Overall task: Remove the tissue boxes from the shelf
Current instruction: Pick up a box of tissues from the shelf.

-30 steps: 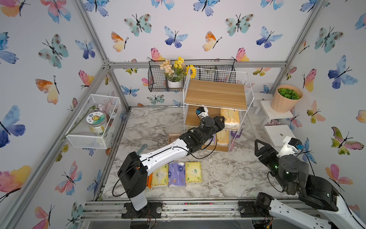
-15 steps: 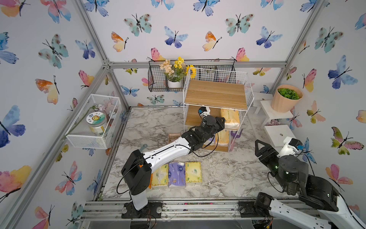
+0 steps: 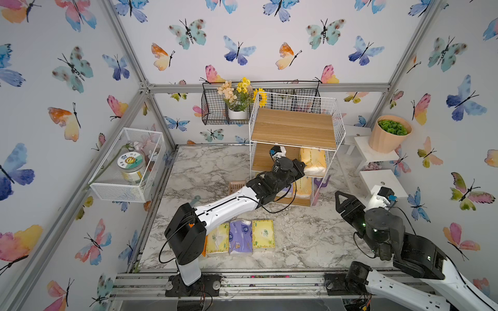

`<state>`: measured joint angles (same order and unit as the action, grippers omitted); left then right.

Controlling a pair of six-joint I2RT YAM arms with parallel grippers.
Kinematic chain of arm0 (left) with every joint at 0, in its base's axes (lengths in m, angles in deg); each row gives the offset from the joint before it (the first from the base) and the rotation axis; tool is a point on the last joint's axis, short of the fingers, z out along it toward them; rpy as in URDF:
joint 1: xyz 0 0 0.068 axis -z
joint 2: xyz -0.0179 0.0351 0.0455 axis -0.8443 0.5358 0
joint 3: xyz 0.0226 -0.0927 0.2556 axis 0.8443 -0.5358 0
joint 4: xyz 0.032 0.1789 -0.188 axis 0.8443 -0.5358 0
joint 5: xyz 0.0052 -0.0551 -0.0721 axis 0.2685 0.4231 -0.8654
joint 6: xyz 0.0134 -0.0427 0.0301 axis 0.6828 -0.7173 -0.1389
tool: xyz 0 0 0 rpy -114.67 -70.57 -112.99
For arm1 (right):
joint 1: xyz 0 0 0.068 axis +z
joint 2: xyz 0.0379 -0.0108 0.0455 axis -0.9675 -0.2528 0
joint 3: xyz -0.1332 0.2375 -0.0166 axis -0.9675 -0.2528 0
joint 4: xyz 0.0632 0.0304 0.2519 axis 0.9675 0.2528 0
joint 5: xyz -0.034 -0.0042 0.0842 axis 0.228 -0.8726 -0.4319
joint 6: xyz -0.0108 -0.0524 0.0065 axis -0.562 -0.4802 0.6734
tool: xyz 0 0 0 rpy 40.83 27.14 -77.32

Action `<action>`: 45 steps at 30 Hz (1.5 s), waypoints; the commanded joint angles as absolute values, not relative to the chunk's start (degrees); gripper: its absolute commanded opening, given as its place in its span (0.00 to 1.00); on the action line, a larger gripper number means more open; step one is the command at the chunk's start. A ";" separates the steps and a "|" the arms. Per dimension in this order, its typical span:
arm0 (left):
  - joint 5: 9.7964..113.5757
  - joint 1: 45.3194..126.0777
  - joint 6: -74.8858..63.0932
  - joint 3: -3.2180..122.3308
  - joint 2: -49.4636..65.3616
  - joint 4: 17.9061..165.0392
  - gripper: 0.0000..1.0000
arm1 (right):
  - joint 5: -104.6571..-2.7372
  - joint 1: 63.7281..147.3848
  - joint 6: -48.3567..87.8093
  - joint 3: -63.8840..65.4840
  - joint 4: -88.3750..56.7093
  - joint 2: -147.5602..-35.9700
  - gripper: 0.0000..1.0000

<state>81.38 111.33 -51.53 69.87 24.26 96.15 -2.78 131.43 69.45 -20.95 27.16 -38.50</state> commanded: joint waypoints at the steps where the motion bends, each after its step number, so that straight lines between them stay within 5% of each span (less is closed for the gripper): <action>1: 79.18 111.74 -52.60 67.43 19.21 93.92 0.00 | -8.03 131.52 71.07 -23.36 20.97 -40.39 0.69; 16: 82.08 111.83 -56.43 55.18 7.81 91.71 0.00 | -16.97 130.23 67.59 -24.51 5.80 -48.34 0.98; 34: 82.26 111.83 -57.98 53.25 6.50 92.82 0.00 | -57.37 98.15 67.21 -30.62 -10.55 -53.23 0.98; 45: 81.49 111.83 -58.55 53.43 6.93 92.82 0.00 | -67.72 95.66 66.92 -31.82 -18.45 -57.20 0.76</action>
<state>81.12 111.66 -58.48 53.56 7.87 92.85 -63.06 95.91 67.49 -30.94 -14.50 -57.10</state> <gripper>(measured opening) 0.041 0.768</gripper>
